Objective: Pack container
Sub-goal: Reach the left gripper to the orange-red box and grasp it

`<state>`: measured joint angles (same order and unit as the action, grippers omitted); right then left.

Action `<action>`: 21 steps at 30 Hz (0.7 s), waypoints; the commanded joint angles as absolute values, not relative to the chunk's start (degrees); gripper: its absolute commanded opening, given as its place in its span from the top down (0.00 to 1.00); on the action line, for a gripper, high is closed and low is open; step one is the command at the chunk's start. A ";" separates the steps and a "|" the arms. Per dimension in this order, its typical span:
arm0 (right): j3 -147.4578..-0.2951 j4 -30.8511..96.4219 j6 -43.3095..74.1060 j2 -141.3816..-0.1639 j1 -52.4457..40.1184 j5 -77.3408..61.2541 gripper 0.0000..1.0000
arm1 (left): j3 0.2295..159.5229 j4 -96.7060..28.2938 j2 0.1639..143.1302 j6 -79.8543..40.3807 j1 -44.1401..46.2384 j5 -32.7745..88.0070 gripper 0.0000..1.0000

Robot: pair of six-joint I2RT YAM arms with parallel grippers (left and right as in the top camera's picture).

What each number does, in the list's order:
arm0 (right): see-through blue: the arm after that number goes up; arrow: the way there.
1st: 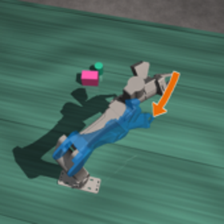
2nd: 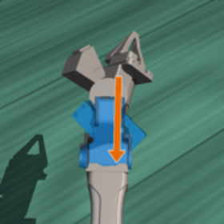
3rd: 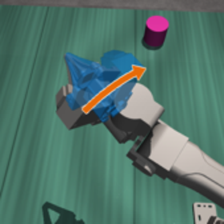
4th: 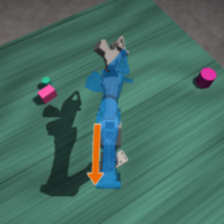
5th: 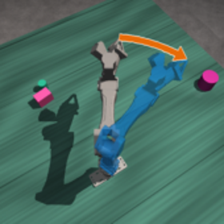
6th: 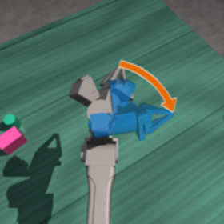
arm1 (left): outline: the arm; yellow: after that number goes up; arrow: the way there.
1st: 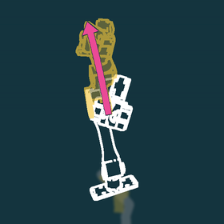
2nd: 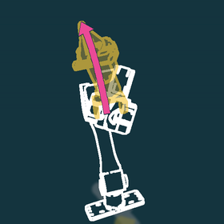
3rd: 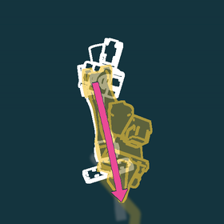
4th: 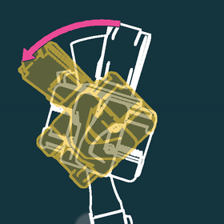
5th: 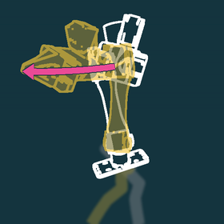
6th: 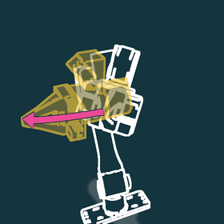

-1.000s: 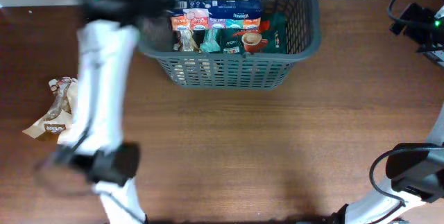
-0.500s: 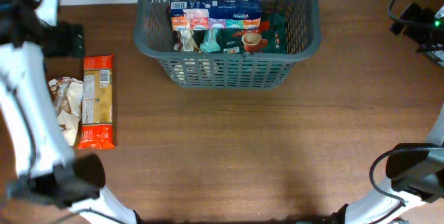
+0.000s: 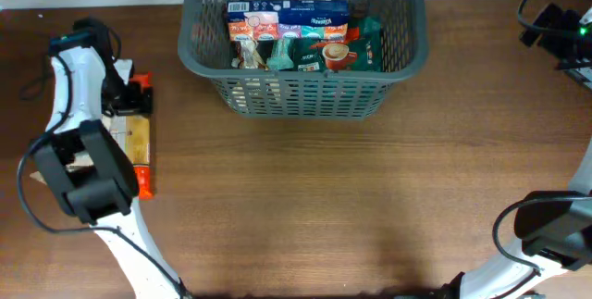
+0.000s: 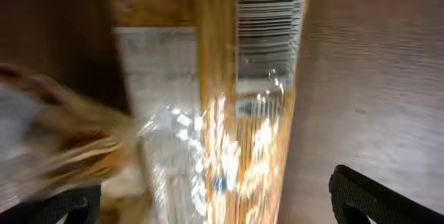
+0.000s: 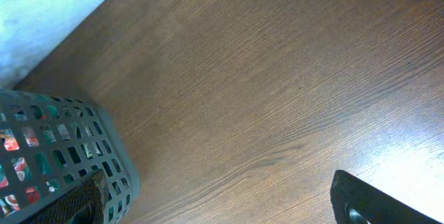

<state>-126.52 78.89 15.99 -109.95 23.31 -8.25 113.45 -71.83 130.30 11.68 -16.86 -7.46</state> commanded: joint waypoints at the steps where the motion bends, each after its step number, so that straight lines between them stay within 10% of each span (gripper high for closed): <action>1: -126.58 78.74 15.42 -110.21 23.22 -8.40 0.02 | 112.92 -71.59 136.33 11.18 -17.43 -6.28 0.05; 8: -126.58 78.74 15.42 -110.21 23.22 -8.40 0.01 | 112.49 -70.85 141.14 11.20 -17.43 -5.54 0.07; 10: -126.58 78.74 15.42 -110.21 23.22 -8.40 0.01 | 112.49 -70.48 141.75 11.18 -17.43 -5.04 0.39; 12: -126.58 78.74 15.42 -110.21 23.22 -8.40 0.01 | 112.49 -70.83 141.75 11.16 -17.41 -4.62 0.98; 21: -126.58 78.74 15.42 -110.21 23.22 -8.38 0.01 | 125.97 -79.90 140.46 11.22 -16.99 -3.81 0.99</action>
<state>-126.52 78.89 15.97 -109.95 23.31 -8.25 119.17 -77.56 138.52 11.29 -17.02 -5.87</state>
